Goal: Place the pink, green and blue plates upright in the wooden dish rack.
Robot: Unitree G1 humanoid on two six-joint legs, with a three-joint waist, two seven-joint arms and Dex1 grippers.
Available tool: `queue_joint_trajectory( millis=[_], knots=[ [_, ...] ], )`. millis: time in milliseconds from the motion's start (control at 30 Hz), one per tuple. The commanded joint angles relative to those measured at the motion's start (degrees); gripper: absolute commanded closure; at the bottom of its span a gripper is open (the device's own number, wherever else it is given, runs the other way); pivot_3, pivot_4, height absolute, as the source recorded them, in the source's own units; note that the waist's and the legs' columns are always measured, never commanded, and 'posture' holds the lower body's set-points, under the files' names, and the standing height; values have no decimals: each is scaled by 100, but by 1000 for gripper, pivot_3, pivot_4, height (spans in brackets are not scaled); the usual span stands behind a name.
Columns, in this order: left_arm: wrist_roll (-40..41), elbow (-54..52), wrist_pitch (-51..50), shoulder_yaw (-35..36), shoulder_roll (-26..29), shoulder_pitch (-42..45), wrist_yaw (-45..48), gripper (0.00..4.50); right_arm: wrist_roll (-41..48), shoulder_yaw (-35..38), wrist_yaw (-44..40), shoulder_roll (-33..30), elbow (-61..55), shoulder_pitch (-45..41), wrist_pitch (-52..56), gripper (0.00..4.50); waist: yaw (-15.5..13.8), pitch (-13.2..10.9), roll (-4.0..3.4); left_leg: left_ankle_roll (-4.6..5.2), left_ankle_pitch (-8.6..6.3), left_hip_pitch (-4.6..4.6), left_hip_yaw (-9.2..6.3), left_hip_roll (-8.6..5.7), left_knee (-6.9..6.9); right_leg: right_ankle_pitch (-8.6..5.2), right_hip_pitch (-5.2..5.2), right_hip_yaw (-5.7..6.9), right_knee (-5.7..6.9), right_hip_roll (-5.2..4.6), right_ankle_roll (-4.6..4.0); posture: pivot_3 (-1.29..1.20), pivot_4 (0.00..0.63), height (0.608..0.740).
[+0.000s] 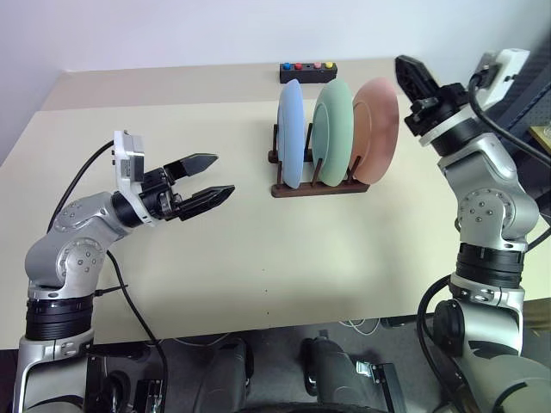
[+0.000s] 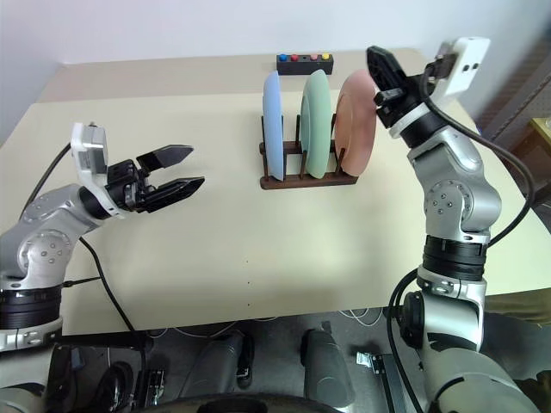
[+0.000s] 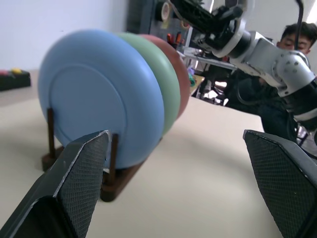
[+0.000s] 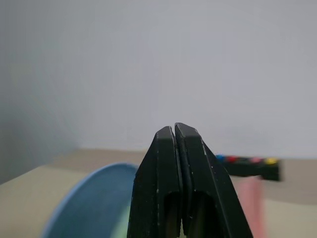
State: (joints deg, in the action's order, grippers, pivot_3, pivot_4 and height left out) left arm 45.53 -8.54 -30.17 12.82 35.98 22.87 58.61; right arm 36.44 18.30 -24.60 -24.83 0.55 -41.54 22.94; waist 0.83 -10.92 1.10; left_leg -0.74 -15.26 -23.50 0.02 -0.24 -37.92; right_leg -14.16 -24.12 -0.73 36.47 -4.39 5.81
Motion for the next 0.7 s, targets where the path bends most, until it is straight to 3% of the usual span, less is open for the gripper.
queue_joint_trajectory(
  millis=[33, 300, 700],
  knots=[
    [24, -132, 97, 114, 32, 10, 15, 0, -363, 140, 211, -129, 274, -142, -373, 4470, 3, 0, 0, 0, 0, 0, 0, 0, 0, 0, 0, 0, 0, 0, 0, 0, 150, 740],
    [23, -117, 116, 137, 53, 20, 0, 0, -1090, -125, 265, -203, 794, 95, -638, 4470, 15, 0, 0, 0, 0, 0, 1, 0, 0, 0, 0, -1, 0, 0, 0, 0, 150, 740],
    [37, -135, 86, 131, 61, -15, -12, 0, -1020, -234, 146, -68, 460, 173, -399, 4470, 10, 0, 0, 0, 0, 0, 1, 0, 0, 0, 1, -1, 0, 0, 0, 0, 150, 740]
  ],
)
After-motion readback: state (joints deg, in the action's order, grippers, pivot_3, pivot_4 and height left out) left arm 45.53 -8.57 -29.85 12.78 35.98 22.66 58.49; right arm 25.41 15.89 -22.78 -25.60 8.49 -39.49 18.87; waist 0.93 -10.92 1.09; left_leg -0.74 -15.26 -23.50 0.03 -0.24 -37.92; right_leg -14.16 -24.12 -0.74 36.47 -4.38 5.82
